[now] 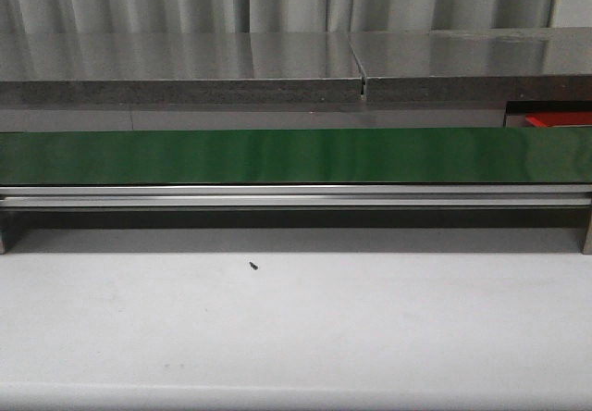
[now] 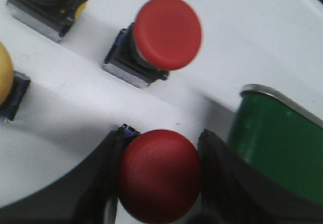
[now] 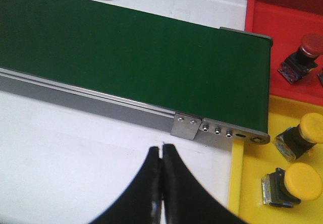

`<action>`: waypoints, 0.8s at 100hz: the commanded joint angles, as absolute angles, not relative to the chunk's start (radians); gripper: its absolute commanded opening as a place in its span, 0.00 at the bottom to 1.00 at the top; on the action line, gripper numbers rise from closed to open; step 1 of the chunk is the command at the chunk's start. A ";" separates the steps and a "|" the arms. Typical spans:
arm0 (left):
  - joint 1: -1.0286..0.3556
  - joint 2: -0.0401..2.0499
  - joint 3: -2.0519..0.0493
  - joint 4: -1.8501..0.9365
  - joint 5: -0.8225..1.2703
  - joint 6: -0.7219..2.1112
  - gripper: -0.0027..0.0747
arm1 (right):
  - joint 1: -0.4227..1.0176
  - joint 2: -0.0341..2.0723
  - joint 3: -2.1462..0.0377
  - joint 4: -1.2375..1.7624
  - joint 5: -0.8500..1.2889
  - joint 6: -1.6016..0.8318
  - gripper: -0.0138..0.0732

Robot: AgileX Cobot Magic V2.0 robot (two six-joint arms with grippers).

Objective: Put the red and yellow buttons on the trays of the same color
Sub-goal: 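Grasp a red-capped button with the left gripper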

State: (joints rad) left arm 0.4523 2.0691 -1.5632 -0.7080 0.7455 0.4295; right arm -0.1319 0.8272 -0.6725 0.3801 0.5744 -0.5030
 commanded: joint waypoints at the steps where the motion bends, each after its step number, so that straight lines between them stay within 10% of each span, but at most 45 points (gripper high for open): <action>1: 0.441 1.943 -1.591 -0.759 0.760 0.419 0.01 | -0.133 0.817 -0.700 0.398 0.524 -0.511 0.08; 80: 0.273 1.753 -1.469 -0.679 0.745 0.425 0.01 | -0.133 0.817 -0.700 0.398 0.524 -0.511 0.08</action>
